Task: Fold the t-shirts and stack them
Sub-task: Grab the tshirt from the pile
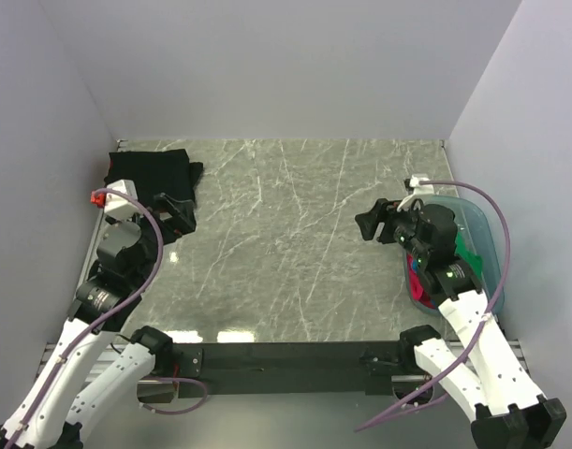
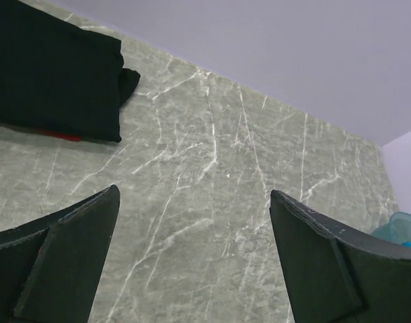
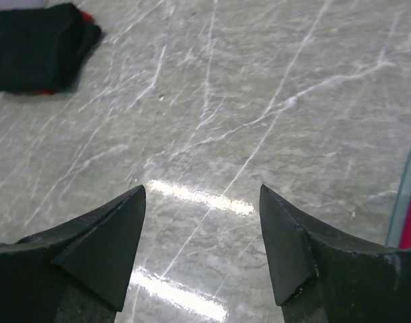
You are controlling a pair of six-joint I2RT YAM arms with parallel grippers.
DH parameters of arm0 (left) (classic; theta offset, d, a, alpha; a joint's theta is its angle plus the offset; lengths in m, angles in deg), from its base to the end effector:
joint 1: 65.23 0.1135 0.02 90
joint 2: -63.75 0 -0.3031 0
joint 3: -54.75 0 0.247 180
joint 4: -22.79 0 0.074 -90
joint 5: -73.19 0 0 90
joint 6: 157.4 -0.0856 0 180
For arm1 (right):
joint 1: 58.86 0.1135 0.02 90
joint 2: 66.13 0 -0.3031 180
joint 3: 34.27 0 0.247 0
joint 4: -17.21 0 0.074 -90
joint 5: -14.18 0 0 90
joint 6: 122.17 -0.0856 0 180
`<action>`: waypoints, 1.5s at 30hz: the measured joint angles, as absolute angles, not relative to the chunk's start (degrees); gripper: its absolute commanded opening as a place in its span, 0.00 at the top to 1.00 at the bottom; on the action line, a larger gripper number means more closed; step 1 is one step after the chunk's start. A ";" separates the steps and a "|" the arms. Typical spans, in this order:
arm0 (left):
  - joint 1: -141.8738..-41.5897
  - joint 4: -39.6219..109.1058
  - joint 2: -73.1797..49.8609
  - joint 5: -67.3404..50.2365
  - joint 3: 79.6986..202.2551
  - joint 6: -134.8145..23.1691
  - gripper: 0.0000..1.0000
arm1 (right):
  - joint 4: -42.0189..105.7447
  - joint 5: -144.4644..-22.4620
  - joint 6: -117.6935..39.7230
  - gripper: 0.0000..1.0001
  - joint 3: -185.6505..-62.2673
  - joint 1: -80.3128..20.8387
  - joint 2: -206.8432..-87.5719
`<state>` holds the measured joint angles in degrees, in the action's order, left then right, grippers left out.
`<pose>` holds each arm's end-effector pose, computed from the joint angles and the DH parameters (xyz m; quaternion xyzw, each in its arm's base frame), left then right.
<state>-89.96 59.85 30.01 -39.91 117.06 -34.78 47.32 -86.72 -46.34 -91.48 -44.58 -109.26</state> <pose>0.1375 -0.0264 0.3774 -0.1815 0.7314 -0.1738 0.6339 0.1804 0.0626 0.3372 -0.0579 0.7951 0.2207 0.5619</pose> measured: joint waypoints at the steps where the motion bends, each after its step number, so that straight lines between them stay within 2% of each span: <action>1: -89.96 59.92 29.66 -40.12 117.06 -34.78 0.01 | 47.19 -85.60 -46.61 0.24 -91.22 -44.58 -108.85; 5: -89.96 60.29 28.22 -40.69 117.06 -34.76 0.01 | 47.30 -80.79 -48.38 0.17 -90.78 -44.58 -107.01; 11: -89.96 60.24 28.41 -40.69 117.06 -34.78 0.01 | 50.45 -75.37 -49.34 0.17 -91.37 -44.60 -107.60; 17: -89.96 60.22 27.48 -40.15 117.06 -34.72 0.01 | 58.71 -64.99 -53.67 0.04 -92.84 -44.58 -108.21; 26: -89.96 59.98 23.85 -37.87 116.90 -34.56 0.01 | 71.34 -47.46 -60.95 0.03 -95.72 -46.00 -103.97; 34: -89.96 57.86 23.76 -35.60 116.82 -34.63 0.01 | 76.72 -42.81 -63.20 0.11 -98.41 -47.90 -107.25; 45: -89.96 57.29 24.57 -33.81 116.82 -34.69 0.01 | 78.69 -44.05 -65.38 0.28 -97.43 -48.16 -112.56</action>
